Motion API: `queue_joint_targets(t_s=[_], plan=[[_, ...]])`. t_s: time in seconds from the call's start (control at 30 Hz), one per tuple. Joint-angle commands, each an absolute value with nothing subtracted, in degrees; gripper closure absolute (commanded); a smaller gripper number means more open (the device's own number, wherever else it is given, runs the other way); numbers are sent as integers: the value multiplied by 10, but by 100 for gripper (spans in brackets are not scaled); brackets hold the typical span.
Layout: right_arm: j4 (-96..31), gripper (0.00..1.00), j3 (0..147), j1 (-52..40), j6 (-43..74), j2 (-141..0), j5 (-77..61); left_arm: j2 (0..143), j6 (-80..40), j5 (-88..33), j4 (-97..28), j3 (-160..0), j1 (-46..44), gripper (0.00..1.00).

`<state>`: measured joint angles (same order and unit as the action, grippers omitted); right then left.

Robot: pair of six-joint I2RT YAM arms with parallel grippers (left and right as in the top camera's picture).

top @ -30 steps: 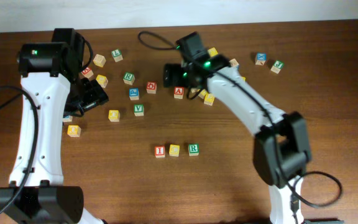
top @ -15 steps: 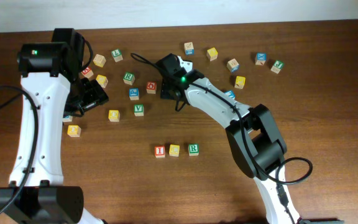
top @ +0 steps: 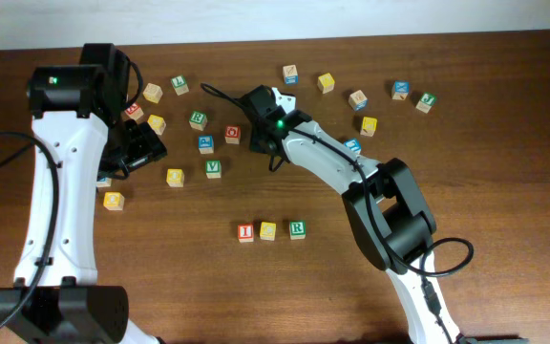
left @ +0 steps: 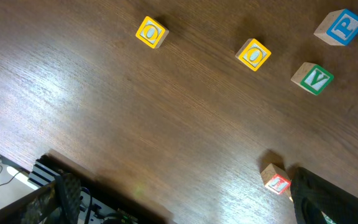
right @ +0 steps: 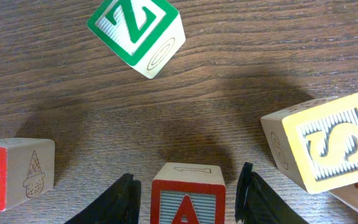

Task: Spell out ICRA
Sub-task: 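Move the right gripper back over the red A block, then lower the right gripper and grasp the red A block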

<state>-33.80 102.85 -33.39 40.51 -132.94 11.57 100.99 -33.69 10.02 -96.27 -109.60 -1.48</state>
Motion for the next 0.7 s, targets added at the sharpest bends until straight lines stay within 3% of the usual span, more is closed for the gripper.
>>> queue_joint_targets(t_s=[0.0,0.6,0.67], plan=[[-336,63,1023,-337,394,-1334,127,1013,-345,103,-963,-1095,-13,1],[-357,64,1018,-337,339,-1319,108,1013,-345,103,-963,-1095,-13,1],[-350,68,1018,-337,339,-1319,108,1013,-345,103,-963,-1095,-13,1]])
